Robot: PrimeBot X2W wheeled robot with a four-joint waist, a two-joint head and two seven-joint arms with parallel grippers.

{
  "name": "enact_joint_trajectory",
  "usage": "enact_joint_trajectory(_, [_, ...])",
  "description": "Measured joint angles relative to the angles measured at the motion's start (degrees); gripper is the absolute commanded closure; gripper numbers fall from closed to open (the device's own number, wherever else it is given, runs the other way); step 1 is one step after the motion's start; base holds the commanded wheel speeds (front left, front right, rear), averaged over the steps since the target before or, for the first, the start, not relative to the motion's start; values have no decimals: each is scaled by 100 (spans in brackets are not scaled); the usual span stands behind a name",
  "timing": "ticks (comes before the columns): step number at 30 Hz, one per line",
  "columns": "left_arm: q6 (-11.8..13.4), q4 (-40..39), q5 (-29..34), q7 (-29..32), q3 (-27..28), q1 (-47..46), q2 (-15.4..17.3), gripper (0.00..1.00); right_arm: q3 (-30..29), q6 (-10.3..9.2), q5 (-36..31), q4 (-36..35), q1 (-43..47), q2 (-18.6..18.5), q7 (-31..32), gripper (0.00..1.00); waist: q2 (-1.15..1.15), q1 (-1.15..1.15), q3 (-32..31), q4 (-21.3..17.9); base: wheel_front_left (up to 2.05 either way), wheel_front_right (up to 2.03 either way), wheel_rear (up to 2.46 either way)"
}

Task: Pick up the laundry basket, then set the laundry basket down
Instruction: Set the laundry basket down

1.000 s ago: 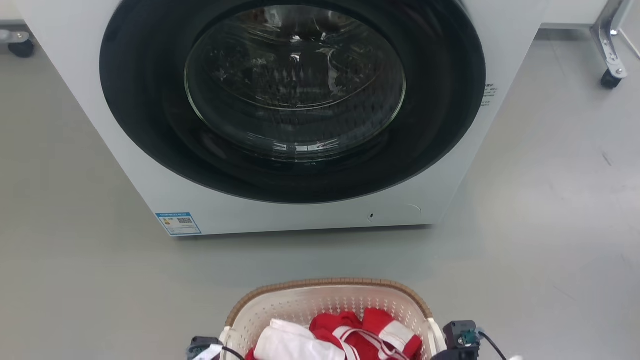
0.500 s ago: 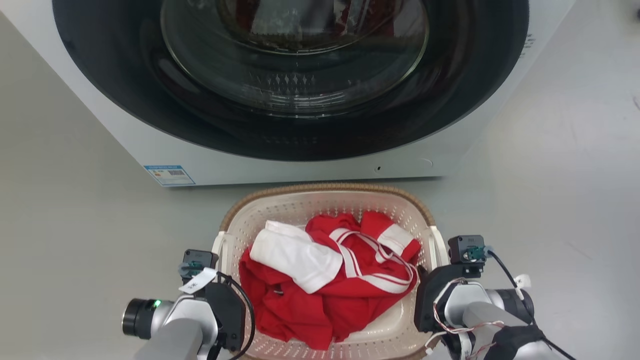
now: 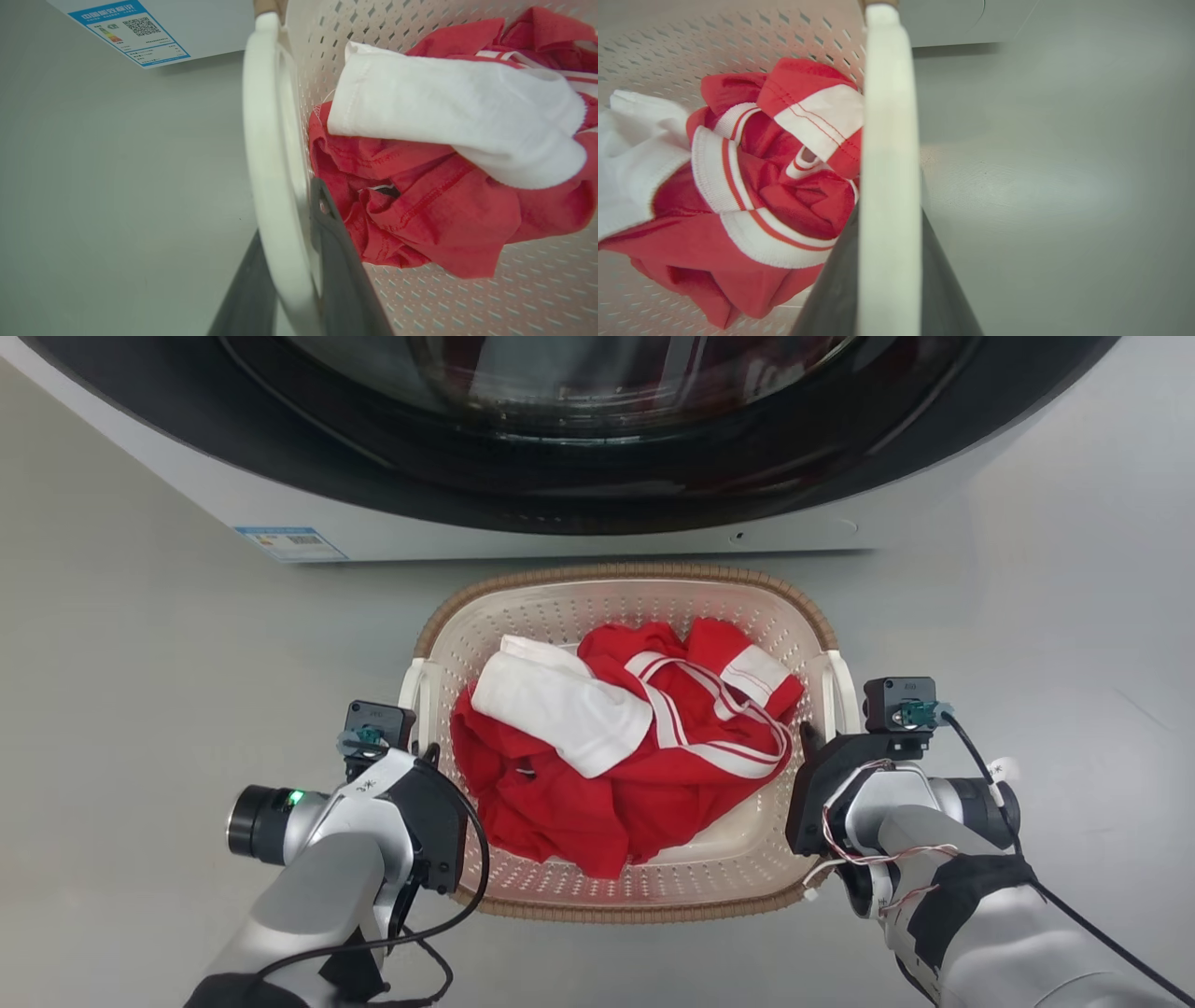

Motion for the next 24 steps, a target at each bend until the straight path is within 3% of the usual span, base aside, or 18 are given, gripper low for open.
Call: enact_joint_trajectory(24, [93, -20, 137, -281, 8, -966, -109, 100, -125, 7, -156, 526, -1059, -22, -511, 100, 0, -1, 1891, 282, 0, 0, 0])
